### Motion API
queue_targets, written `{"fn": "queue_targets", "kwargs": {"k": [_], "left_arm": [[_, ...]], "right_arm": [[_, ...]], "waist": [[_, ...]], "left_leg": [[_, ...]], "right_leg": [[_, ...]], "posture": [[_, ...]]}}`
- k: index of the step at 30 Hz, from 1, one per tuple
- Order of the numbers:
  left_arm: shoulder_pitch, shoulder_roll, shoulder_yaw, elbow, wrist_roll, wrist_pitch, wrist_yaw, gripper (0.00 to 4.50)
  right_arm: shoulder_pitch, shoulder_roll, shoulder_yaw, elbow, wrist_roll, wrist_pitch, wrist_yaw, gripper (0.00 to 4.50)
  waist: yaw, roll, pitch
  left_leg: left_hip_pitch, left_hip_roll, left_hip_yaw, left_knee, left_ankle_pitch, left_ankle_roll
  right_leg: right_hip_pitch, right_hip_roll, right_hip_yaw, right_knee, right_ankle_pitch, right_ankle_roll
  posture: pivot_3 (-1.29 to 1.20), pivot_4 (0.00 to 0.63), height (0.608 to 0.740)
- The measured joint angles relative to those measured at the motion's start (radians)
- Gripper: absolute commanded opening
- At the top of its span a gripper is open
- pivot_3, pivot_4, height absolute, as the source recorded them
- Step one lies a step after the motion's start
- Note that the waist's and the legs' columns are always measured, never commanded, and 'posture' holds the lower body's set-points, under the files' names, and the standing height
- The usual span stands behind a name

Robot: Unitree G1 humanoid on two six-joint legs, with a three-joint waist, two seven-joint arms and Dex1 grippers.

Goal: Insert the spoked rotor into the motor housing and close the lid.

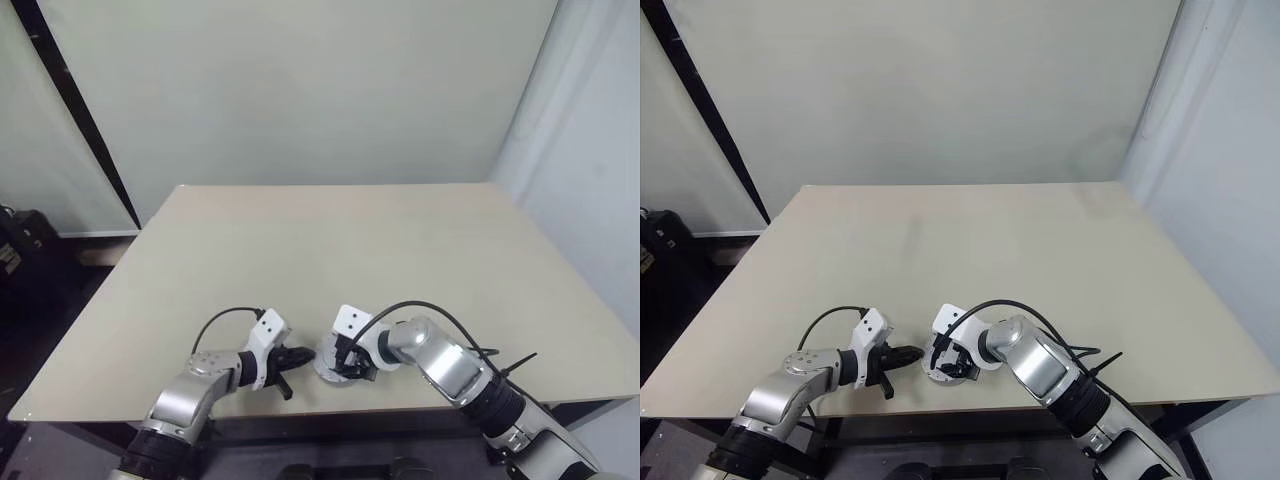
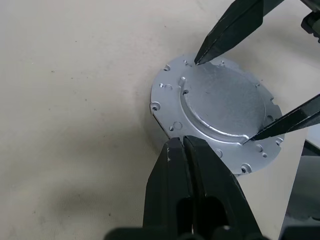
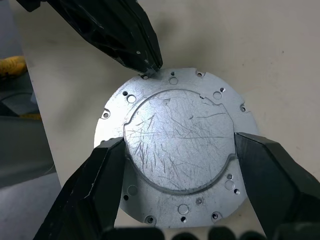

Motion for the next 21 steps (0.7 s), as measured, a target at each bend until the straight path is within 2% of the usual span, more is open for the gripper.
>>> {"fn": "queue_targets", "kwargs": {"k": [21], "left_arm": [[-0.018,-0.012,0.001,0.008,0.015,0.012,-0.02,0.0]], "right_arm": [[0.005,0.023,-0.018,0.017,0.0,0.006,-0.02,3.23]], "waist": [[-0.001,0.002,-0.001]], "left_leg": [[0.001,0.001,0.0,0.0,0.0,0.0]], "right_leg": [[-0.001,0.0,0.0,0.0,0.0,0.0]], "posture": [[0.0,0.0,0.74]]}}
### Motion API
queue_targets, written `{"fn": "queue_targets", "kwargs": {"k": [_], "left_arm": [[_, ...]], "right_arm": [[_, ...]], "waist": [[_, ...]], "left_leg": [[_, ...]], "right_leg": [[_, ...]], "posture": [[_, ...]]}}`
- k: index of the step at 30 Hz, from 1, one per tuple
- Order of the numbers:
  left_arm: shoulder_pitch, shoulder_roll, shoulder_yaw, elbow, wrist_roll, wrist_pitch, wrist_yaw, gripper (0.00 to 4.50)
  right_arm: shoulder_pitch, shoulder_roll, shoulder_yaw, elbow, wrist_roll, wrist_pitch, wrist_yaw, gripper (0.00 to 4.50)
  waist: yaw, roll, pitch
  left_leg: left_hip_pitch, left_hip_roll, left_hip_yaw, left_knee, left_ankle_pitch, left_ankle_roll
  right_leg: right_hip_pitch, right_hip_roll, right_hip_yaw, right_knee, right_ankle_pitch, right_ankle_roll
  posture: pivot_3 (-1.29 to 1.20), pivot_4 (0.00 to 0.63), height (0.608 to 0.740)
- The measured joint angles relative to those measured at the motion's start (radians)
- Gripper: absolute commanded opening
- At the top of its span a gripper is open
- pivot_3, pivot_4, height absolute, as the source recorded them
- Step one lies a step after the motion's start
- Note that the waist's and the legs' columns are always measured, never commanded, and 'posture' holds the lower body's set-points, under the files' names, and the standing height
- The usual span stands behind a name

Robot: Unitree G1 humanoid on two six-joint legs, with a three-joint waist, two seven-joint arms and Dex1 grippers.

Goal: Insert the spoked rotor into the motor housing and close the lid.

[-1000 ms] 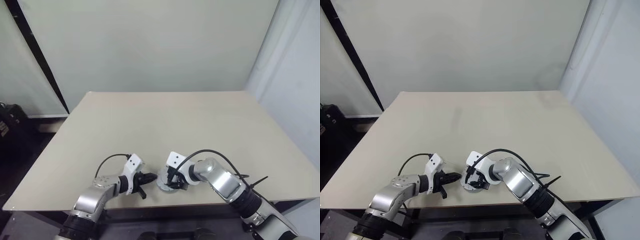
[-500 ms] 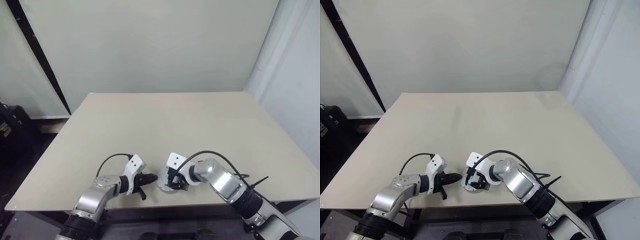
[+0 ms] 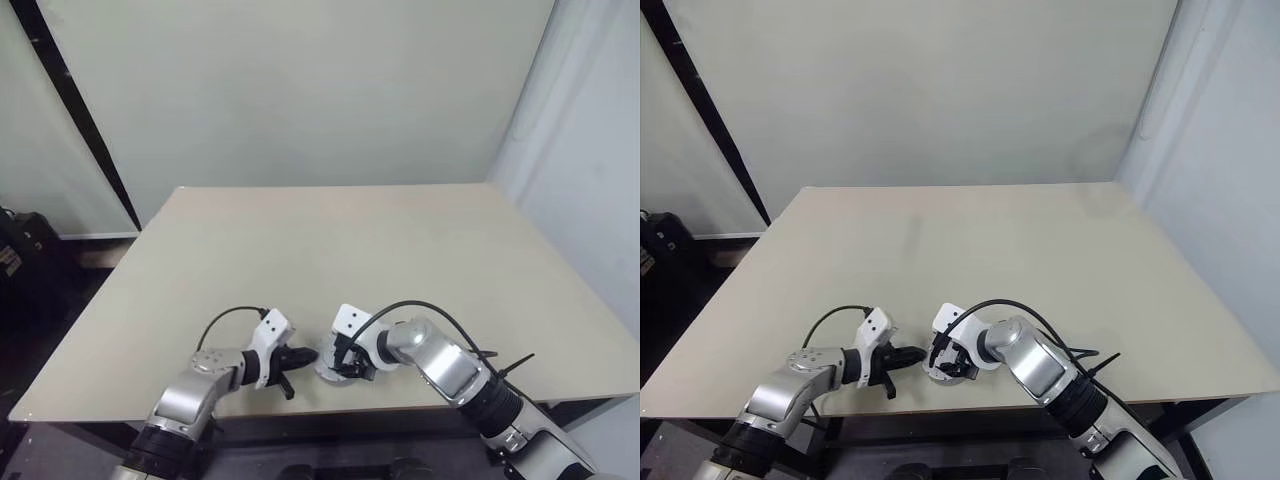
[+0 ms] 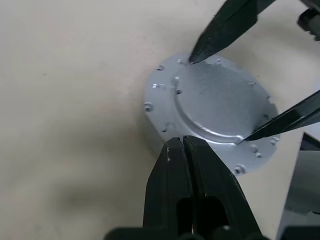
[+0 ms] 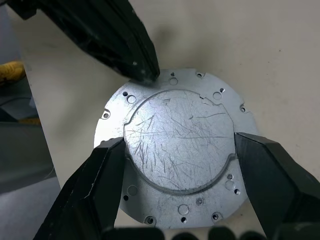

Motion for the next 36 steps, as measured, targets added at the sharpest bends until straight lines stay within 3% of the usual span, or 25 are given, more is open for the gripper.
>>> {"fn": "queue_targets", "kwargs": {"k": [12,16,24,27,32,36], "left_arm": [[-0.01,-0.003,-0.022,-0.001,0.016,0.001,0.002,0.0],[-0.012,-0.003,-0.026,-0.001,0.022,0.001,0.003,0.0],[-0.014,-0.002,-0.031,-0.007,0.022,0.002,0.004,0.0],[-0.015,-0.002,-0.033,-0.009,0.023,0.003,0.006,0.0],[-0.016,-0.002,-0.038,-0.011,0.024,0.008,0.006,0.0],[-0.017,-0.003,-0.039,-0.015,0.024,0.008,0.003,0.0]], "right_arm": [[0.004,0.005,0.003,-0.004,-0.001,0.01,-0.009,3.23],[0.003,-0.002,0.008,-0.005,-0.009,0.001,-0.018,4.46],[0.025,0.015,-0.061,-0.008,0.031,0.033,-0.026,4.46],[0.033,0.04,-0.132,-0.009,0.08,0.099,-0.033,4.46],[0.033,0.134,-0.414,-0.031,0.195,0.255,-0.107,4.46],[0.04,0.174,-0.546,-0.031,0.254,0.361,-0.156,4.46]], "waist": [[0.0,0.001,0.0],[0.0,0.001,-0.001],[0.0,0.001,-0.001],[0.001,0.001,0.0],[0.001,0.001,0.0],[0.0,0.001,0.0]], "left_leg": [[0.001,0.0,0.0,0.0,-0.002,-0.003],[0.001,0.0,0.0,0.0,-0.002,-0.003],[-0.001,0.0,0.0,-0.001,-0.001,-0.003],[-0.002,-0.001,0.0,0.0,-0.001,-0.002],[-0.002,-0.001,-0.001,-0.001,0.0,0.001],[-0.002,-0.001,-0.001,-0.003,0.0,0.001]], "right_leg": [[0.0,0.0,0.0,0.0,0.0,0.0],[0.0,0.0,0.0,0.0,0.0,0.0],[-0.001,0.0,0.0,0.0,0.0,0.0],[-0.002,0.0,0.0,-0.001,0.0,0.0],[-0.002,0.0,0.0,-0.001,0.0,0.0],[-0.002,0.0,0.0,-0.001,0.0,0.0]], "posture": [[0.0,0.0,0.74],[0.0,0.0,0.74],[0.0,0.0,0.74],[0.0,0.0,0.74],[0.0,0.0,0.74],[0.0,0.0,0.74]]}}
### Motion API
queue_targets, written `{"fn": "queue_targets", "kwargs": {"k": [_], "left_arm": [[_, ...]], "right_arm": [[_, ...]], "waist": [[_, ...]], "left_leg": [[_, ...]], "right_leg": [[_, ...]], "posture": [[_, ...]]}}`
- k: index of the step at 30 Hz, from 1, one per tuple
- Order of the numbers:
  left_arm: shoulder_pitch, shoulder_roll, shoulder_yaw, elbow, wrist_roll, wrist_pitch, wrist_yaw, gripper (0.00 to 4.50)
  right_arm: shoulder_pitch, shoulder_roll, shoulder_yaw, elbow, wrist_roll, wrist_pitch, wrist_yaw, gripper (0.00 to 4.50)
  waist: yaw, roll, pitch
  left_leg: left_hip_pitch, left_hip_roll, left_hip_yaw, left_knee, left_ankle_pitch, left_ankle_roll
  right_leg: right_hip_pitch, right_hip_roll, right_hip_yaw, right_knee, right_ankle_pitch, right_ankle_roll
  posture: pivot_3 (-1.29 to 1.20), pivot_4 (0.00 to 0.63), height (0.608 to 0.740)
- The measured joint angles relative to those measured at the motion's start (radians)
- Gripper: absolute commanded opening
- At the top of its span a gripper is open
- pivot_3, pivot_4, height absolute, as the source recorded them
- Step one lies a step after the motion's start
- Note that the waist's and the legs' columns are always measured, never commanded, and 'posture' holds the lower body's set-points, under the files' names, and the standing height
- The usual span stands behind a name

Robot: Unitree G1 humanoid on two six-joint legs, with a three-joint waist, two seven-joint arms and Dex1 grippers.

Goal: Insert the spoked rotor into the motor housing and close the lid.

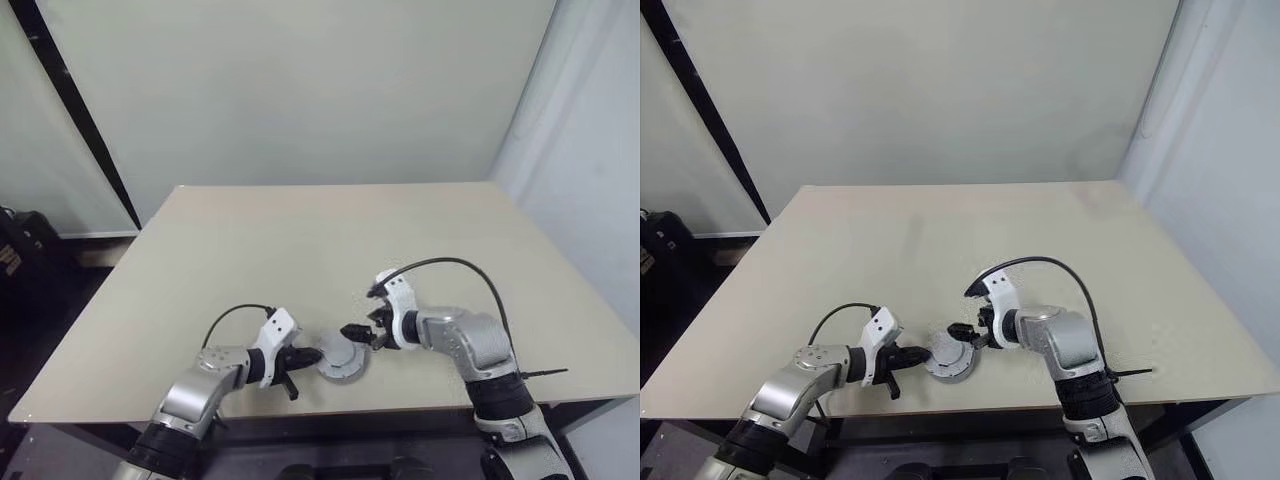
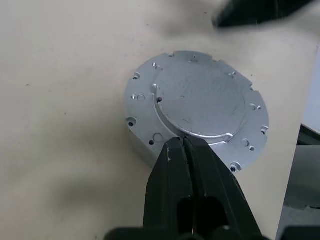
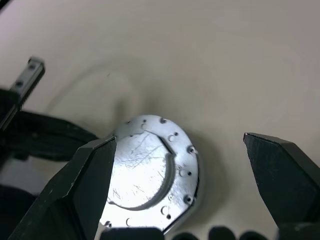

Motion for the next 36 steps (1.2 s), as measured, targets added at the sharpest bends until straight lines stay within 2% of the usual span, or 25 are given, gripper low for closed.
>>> {"fn": "queue_targets", "kwargs": {"k": [12,21,36], "left_arm": [[-0.001,0.001,-0.001,0.0,0.0,0.0,-0.003,0.0],[0.013,0.021,0.007,-0.017,0.0,0.003,-0.008,0.0],[0.039,0.029,0.011,-0.059,-0.001,0.033,-0.005,0.0]], "right_arm": [[0.036,0.157,-0.301,0.121,0.123,0.29,-0.097,4.46],[0.021,0.257,-0.516,0.235,0.16,0.305,-0.147,4.46],[-0.002,0.267,-0.512,0.323,0.246,0.217,-0.248,4.46]], "waist": [[0.0,0.002,0.001],[-0.01,0.002,0.001],[-0.025,0.004,0.001]], "left_leg": [[0.0,0.0,0.0,0.0,-0.001,-0.001],[0.001,0.002,0.001,-0.002,-0.002,-0.003],[0.001,0.001,0.001,-0.003,-0.002,-0.003]], "right_leg": [[-0.001,0.0,0.0,0.0,0.0,0.0],[-0.002,0.001,0.0,0.0,0.0,0.0],[-0.001,0.0,0.0,-0.001,0.0,0.0]], "posture": [[0.0,0.0,0.74],[0.0,0.0,0.74],[0.0,0.0,0.74]]}}
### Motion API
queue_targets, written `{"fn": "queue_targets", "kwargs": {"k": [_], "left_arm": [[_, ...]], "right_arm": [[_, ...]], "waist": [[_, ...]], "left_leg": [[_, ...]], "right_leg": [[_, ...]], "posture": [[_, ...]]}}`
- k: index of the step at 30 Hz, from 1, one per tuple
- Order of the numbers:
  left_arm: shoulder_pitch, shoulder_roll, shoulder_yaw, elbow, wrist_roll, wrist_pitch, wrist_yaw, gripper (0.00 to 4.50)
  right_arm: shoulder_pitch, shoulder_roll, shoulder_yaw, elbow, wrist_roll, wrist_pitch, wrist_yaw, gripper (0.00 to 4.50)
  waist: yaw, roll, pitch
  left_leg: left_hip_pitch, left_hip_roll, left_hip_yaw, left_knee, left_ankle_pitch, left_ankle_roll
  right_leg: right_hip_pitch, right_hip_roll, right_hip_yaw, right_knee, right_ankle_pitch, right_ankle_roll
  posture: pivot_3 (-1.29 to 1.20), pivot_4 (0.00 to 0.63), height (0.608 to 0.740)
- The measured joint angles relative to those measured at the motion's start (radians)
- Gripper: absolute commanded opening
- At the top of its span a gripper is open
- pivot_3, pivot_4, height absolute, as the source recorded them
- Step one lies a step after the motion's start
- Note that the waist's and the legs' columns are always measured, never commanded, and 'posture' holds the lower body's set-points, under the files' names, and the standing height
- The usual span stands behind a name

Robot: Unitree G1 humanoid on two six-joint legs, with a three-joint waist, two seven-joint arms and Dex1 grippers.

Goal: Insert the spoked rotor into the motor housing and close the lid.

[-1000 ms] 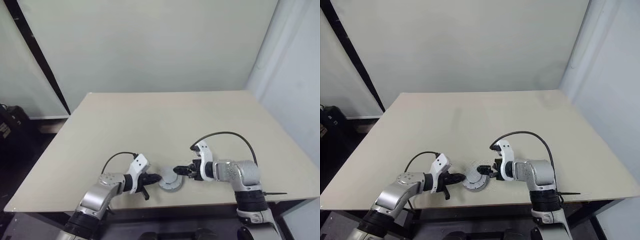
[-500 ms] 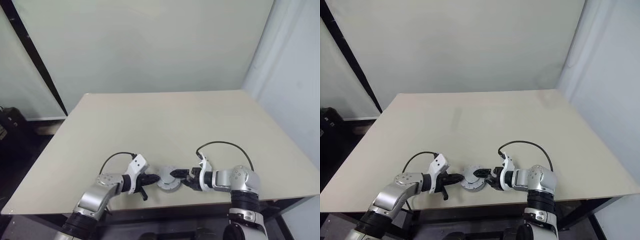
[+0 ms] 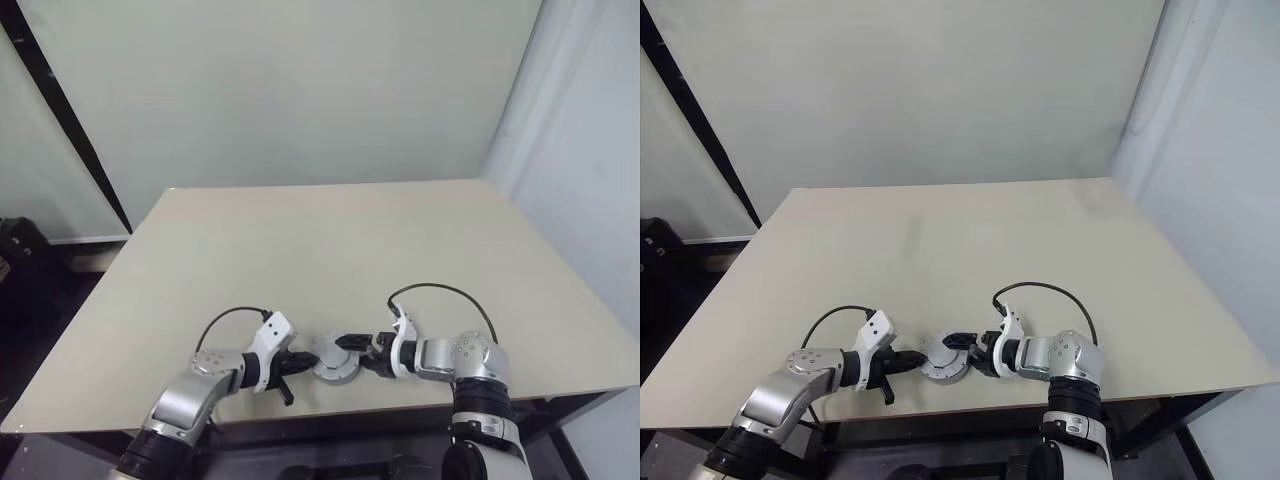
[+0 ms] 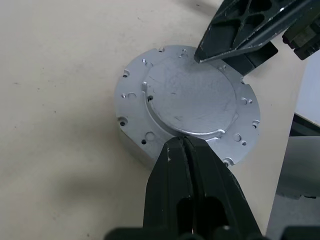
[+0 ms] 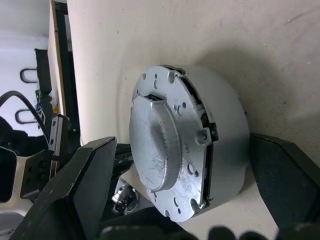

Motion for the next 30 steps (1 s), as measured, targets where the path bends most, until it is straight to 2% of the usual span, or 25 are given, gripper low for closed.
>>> {"fn": "queue_targets", "kwargs": {"k": [3,7,12,26,30], "left_arm": [[0.003,0.0,0.003,-0.003,0.0,0.0,0.001,0.0],[0.012,0.001,0.008,-0.002,0.001,0.005,0.007,0.0],[0.015,0.011,0.022,0.009,0.005,0.012,0.017,0.0],[0.014,0.009,0.03,0.012,0.008,0.015,0.018,0.0],[0.014,-0.012,0.07,0.018,-0.017,0.046,0.02,0.0]], "right_arm": [[0.0,0.0,0.003,0.0,0.009,0.006,-0.021,3.83],[0.001,0.001,0.002,-0.001,0.017,0.008,-0.039,2.53],[0.003,0.001,0.001,-0.025,0.068,0.003,-0.04,1.34],[0.016,0.0,0.009,-0.033,0.11,0.002,-0.073,1.29],[0.018,0.0,0.01,-0.035,0.117,0.002,-0.079,1.29]], "waist": [[0.0,0.0,0.0],[0.0,0.0,0.0],[0.0,0.001,0.0],[0.0,0.002,-0.001],[0.0,0.002,0.0]], "left_leg": [[0.0,0.0,0.0,0.0,0.0,0.0],[-0.001,0.0,0.0,-0.002,0.002,0.004],[0.0,0.0,0.0,-0.003,0.002,0.003],[0.001,0.0,0.0,-0.004,0.001,0.001],[0.0,0.0,0.0,-0.004,0.001,0.001]], "right_leg": [[-0.001,0.0,0.0,0.0,0.0,0.0],[-0.001,0.0,0.0,0.0,0.0,0.0],[-0.002,0.0,0.0,0.0,0.0,0.0],[-0.001,0.0,0.0,0.0,0.0,0.0],[-0.002,0.0,0.0,0.0,0.0,0.0]], "posture": [[0.0,0.0,0.74],[0.0,0.0,0.74],[0.0,0.0,0.74],[0.0,0.0,0.74],[0.0,0.0,0.74]]}}
